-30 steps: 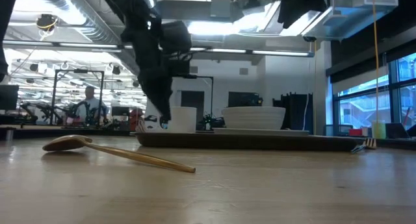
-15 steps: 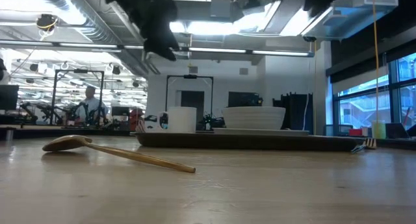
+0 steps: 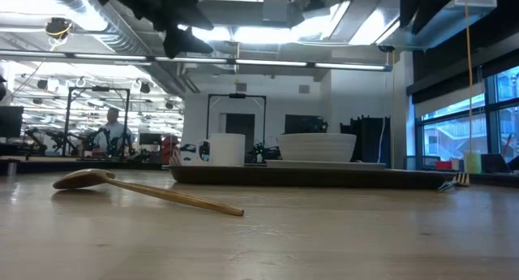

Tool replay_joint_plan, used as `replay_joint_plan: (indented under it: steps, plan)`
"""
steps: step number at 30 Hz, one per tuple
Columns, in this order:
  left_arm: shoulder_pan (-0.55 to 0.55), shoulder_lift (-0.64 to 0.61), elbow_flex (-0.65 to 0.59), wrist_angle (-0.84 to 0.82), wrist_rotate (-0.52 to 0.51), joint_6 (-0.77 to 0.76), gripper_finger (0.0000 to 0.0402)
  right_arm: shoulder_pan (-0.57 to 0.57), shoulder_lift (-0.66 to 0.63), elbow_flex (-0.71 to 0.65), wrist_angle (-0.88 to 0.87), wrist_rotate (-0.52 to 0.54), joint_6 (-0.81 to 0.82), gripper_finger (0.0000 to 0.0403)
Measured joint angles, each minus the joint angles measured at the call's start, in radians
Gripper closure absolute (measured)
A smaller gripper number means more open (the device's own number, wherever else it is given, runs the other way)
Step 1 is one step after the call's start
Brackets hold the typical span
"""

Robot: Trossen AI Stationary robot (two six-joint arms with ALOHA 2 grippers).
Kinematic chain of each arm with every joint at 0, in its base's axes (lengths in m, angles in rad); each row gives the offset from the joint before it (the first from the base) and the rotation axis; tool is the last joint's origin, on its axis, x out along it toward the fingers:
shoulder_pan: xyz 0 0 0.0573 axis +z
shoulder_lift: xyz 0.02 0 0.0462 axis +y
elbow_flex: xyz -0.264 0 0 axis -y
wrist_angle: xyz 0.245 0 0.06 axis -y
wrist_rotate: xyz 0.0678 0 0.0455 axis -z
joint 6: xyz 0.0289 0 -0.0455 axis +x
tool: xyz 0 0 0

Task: Set up tray
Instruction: Put the gold spoon on the light brown napkin

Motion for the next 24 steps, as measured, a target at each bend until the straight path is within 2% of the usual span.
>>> replay_joint_plan:
  steps: [4, 9, 14, 20, 24]
  plan:
    - [-0.076, 0.005, 0.0, -0.001, -0.025, 0.026, 0.0139, 0.0, 0.0, -0.063, 0.008, -0.002, -0.001, 0.0283]
    - [-0.147, 0.012, 0.0, -0.027, -0.132, 0.057, 0.0139, 0.0, 0.0, -0.127, 0.045, -0.035, 0.0, 0.0283]
    - [-0.236, 0.006, 0.0, -0.154, -0.173, 0.139, 0.0139, -0.001, 0.0, -0.147, 0.081, -0.039, -0.008, 0.0283]
    - [-0.436, 0.028, 0.0, -0.383, -0.381, 0.099, 0.0139, -0.005, 0.0, -0.147, 0.081, 0.018, -0.038, 0.0283]
    - [-0.618, 0.073, 0.0, -0.392, -0.564, 0.052, 0.0139, -0.035, 0.0, -0.147, 0.082, 0.046, -0.131, 0.0283]
